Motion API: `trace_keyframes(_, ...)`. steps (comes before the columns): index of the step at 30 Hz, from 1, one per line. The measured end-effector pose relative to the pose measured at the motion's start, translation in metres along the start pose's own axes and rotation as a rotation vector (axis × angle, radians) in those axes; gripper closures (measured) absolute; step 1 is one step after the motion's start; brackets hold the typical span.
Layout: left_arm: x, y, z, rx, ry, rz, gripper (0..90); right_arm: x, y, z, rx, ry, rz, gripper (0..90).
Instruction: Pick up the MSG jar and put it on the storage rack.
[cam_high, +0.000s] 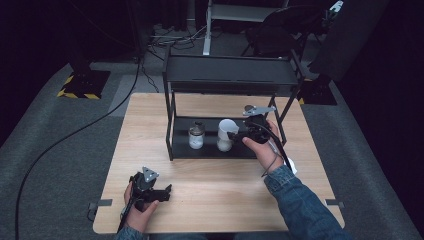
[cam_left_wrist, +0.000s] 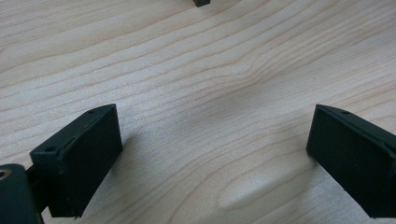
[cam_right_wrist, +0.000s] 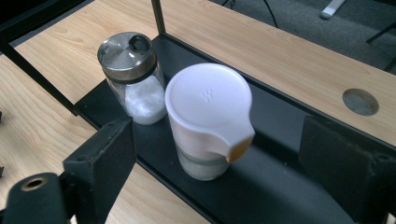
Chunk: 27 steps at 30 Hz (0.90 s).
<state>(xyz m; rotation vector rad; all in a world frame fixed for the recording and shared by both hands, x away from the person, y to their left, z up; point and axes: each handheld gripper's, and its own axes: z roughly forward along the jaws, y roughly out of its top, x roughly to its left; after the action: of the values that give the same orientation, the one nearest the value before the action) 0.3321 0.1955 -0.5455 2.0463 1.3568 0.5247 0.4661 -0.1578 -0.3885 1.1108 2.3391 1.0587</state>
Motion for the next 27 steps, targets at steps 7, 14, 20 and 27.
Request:
trace_keyframes(7, 0.000, 0.000, 0.000, -0.001, 0.000, 0.000, 3.2, -0.003, -0.007, -0.014, -0.012, -0.005, 0.007, 11.7)
trace_keyframes(14, 0.000, 0.000, 0.001, 0.000, -0.001, -0.001, 2.6, -0.008, -0.018, -0.030, -0.021, -0.021, 0.017, 11.3)
trace_keyframes(20, 0.000, 0.000, 0.001, 0.000, -0.001, -0.001, 2.5, -0.012, -0.026, -0.044, -0.026, -0.034, 0.025, 10.9)
trace_keyframes(27, 0.000, 0.000, 0.001, 0.000, -0.001, -0.001, 2.5, -0.015, -0.033, -0.061, -0.034, -0.042, 0.020, 10.5)
